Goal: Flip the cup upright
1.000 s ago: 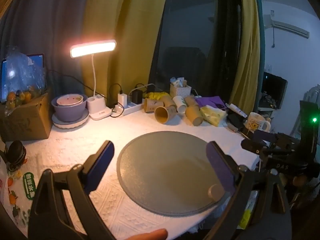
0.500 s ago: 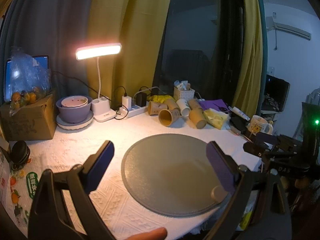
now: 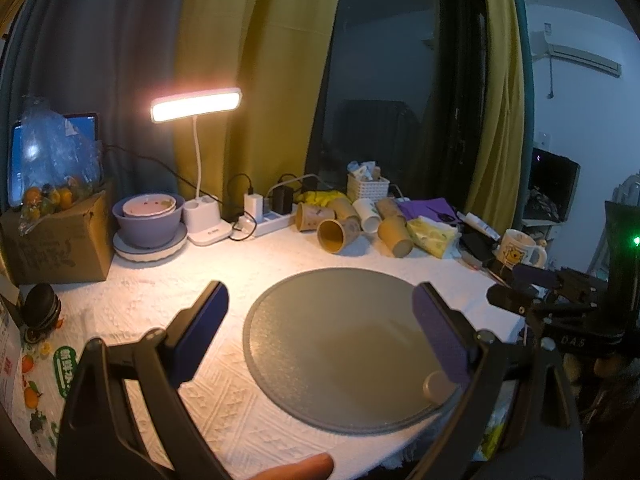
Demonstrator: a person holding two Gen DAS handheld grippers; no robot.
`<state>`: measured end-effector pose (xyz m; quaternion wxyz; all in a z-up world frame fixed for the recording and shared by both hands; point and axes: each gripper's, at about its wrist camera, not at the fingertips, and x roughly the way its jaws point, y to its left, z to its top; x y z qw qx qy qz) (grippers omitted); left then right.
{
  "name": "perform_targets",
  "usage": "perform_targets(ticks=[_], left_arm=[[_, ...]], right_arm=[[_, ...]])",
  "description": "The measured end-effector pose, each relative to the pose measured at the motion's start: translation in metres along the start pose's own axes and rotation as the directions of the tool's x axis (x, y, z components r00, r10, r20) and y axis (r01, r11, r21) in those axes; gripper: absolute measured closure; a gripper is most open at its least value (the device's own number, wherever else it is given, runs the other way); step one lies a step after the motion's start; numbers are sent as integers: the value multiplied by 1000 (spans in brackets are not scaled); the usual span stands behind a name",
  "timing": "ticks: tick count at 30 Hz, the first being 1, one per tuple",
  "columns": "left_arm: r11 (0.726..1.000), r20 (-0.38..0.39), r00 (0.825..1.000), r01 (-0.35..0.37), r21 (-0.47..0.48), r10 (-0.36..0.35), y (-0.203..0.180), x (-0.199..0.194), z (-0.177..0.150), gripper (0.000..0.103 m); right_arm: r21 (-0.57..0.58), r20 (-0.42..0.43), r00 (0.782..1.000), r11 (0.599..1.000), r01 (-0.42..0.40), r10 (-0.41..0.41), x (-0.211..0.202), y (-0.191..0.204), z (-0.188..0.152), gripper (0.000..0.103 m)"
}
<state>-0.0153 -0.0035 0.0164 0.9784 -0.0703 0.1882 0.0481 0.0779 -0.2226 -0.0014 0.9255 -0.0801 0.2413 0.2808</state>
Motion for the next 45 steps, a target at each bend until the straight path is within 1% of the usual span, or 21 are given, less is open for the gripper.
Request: perform_targets(ticks=[26,31,36,45], left_arm=[[999,-8,1000,5,34,-5,-5,5,0,9],[999,-2,1000,-4,32,4,-4,5,-3,9],[999,-14,1000,-27,38,27,-2,8,-5,9],[999,-22,1000,-12,37,13,-2,11,-6,9]], right_arm=[[1,2,1000,1000,-1,1,-1,-1,0,28],[0,2,1000,1000,-2,2,-1,-2,0,28],[1,3,1000,1000,-3,3,-1,-2,-1,28],[1,2,1000,1000,-2,2,-1,-3,0,28]])
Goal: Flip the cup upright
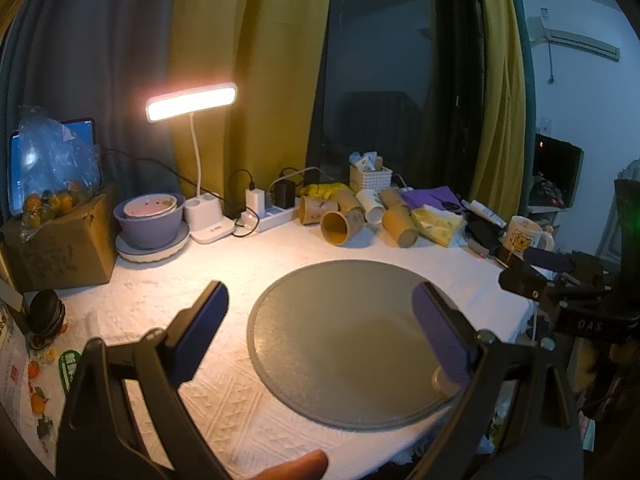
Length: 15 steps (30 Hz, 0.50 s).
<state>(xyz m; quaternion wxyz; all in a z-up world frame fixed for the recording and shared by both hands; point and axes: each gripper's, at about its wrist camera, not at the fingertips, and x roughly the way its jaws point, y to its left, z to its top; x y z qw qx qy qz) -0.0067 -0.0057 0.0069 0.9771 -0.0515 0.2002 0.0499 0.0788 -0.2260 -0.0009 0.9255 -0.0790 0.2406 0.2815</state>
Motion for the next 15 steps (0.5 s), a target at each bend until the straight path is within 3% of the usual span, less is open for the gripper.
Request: perform_targets(ticks=[15], left_arm=[[999,-50,998,46,26,-45,-11,32,9,9]], right_arm=[[23,-19,1000,1000,9,-9,20,-15,9,28]])
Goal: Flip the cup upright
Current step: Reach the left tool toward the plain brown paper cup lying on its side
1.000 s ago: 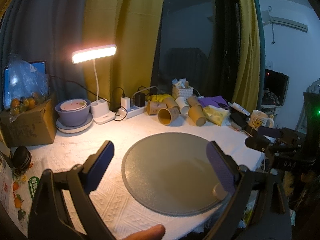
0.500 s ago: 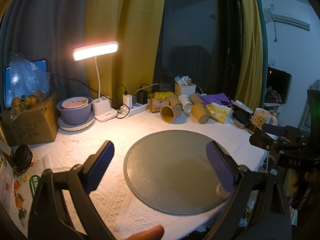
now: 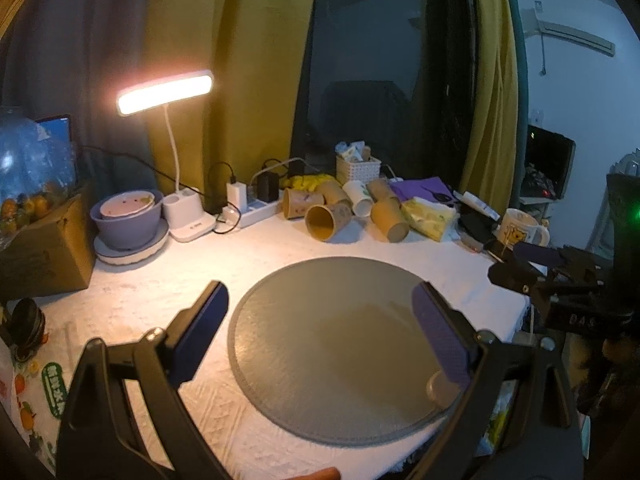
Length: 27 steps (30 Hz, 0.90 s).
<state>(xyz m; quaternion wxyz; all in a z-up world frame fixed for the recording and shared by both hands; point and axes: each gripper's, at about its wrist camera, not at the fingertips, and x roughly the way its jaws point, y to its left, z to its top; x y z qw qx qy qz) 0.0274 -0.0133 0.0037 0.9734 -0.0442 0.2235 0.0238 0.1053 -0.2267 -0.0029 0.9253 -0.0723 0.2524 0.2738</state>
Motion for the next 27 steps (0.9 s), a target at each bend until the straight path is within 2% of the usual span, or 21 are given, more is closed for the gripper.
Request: perform_targets(ticks=[16,21,24,27], left_arm=[[998,-116,993,32,56,-26,-26,86,30,9],[997,-154,987,53,60,-43,-38,119,39,9],[996,-178,983,59,66,-46,-45,138,44,9],[996,-192,980,57,65,-44,-50,154,48,9]], right_arm=[[81,-8,1000,996,22,-22,39,-61,8,28],[92,-6,1000,996,20,-20,54,-85,15,33],[92,-8,1000,996,12,-11,65,-96,17,46],[89,-12,1000,996,1,0,76,-105,19,63]])
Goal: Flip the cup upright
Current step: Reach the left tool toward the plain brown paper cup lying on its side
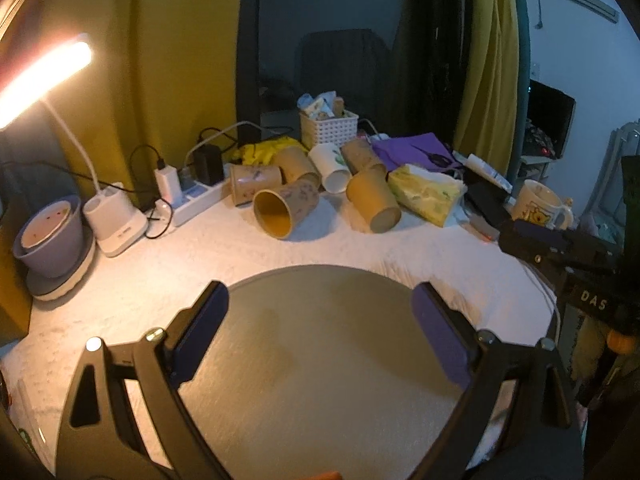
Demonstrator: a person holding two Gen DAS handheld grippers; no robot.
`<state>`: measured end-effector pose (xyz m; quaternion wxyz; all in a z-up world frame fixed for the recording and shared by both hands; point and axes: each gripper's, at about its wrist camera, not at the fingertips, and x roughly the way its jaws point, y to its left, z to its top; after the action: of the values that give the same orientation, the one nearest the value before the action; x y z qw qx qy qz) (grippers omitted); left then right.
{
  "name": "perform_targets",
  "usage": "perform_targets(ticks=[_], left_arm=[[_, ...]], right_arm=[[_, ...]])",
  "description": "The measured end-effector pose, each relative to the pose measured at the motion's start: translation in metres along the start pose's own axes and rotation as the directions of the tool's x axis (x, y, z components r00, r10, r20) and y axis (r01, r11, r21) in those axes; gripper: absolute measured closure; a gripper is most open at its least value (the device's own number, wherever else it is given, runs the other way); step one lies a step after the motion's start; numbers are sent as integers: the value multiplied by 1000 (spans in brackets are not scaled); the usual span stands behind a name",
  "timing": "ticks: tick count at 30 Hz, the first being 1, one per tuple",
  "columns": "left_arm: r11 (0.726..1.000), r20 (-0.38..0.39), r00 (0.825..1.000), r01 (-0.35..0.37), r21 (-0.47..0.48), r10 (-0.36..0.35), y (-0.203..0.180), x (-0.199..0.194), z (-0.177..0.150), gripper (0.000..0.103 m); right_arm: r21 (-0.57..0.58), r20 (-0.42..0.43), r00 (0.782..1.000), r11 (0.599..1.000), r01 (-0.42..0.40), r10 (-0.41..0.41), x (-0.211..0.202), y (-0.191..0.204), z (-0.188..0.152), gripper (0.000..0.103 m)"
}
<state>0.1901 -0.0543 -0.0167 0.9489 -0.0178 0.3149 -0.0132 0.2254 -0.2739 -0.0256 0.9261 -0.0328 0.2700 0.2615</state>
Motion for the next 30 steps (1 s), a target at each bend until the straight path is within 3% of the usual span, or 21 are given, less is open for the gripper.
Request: perform_targets(ticks=[1,2,19,30], left_arm=[[1000,-5,1000,-2,3,2,-2,6,3,9],[1000,-9,1000,-1,7,2,-3,11,6,9],[998,-67,997,39,50,-35,-45,110,52,9],[994,-100,989,109,-10,-109,-58,172,75,9]], right_arm=[[-2,-2,1000,1000,-5,5,4,-3,1,74],[2,-3,1000,1000,-6,6,8,-6,1,76],[37,-45,999,999,0,2,72,-72,18,76],[44,-63,998,999,28,-25,104,-101,31,76]])
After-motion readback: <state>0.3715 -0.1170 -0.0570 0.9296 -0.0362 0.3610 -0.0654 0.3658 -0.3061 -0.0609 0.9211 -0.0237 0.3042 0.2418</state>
